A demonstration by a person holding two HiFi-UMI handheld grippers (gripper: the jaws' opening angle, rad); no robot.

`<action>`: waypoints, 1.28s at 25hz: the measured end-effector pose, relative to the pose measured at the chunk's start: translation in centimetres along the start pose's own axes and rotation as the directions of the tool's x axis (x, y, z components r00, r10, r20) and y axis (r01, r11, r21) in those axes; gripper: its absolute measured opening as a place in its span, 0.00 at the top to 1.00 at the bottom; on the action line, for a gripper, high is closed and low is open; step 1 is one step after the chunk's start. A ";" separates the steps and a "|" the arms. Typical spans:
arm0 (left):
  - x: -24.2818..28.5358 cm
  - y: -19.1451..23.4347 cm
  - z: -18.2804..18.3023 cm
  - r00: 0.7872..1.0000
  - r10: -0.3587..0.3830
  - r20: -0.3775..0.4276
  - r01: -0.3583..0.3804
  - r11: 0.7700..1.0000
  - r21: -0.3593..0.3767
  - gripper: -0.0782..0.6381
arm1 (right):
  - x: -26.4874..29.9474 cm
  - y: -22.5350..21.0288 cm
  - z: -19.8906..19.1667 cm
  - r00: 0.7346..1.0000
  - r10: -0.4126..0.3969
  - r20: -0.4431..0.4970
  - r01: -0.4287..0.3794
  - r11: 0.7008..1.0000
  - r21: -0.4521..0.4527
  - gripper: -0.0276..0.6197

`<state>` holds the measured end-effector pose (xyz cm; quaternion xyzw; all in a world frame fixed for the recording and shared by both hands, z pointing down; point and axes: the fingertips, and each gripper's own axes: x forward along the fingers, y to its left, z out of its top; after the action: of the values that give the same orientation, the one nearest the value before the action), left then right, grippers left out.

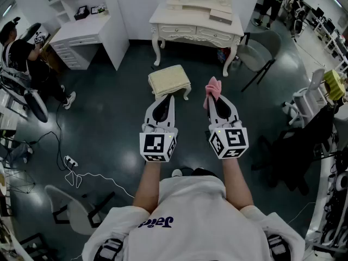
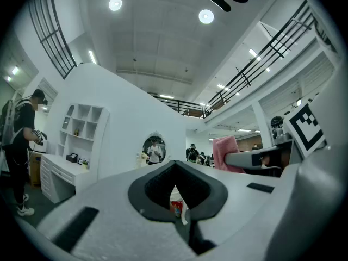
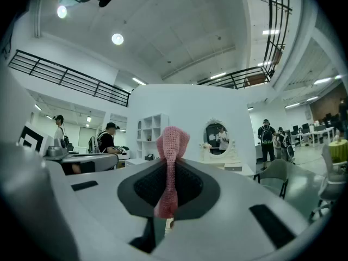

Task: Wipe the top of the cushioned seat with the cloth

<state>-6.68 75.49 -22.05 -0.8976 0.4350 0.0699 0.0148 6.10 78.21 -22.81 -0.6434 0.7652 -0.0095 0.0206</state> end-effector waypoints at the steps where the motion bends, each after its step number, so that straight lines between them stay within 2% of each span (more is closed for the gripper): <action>1: 0.2 0.2 -0.1 1.000 0.000 -0.002 0.000 1.000 -0.005 0.88 | 0.3 -0.1 -0.2 1.000 -0.001 -0.002 0.001 1.000 0.000 0.93; 8: 3.6 1.4 -1.6 1.000 0.021 -0.023 -0.021 1.000 -0.016 0.88 | 3.1 -2.3 -1.5 1.000 0.011 -0.019 -0.011 1.000 0.007 0.93; 15: 11.0 0.4 -3.7 0.996 0.080 -0.045 -0.081 0.996 -0.024 0.88 | 7.5 -8.1 -1.5 0.995 0.095 0.027 -0.095 0.995 0.006 0.93; 23: 19.7 -0.4 -3.9 0.984 0.173 -0.047 -0.174 0.985 -0.016 0.88 | 14.2 -15.6 -0.4 0.979 0.199 0.037 -0.201 0.978 0.047 0.93; 27: 21.5 0.7 -5.1 0.973 0.216 -0.081 -0.217 0.976 -0.011 0.88 | 17.2 -15.9 -1.6 0.966 0.258 0.009 -0.258 0.963 0.074 0.93; 32: 23.2 4.2 -7.1 0.961 0.254 -0.106 -0.257 0.966 -0.015 0.88 | 21.9 -14.2 -3.9 0.947 0.321 -0.033 -0.316 0.944 0.098 0.93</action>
<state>5.02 54.18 -18.10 -0.8363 0.5465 0.0310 -0.0300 16.18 54.17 -18.77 -0.5093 0.8581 -0.0567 0.0326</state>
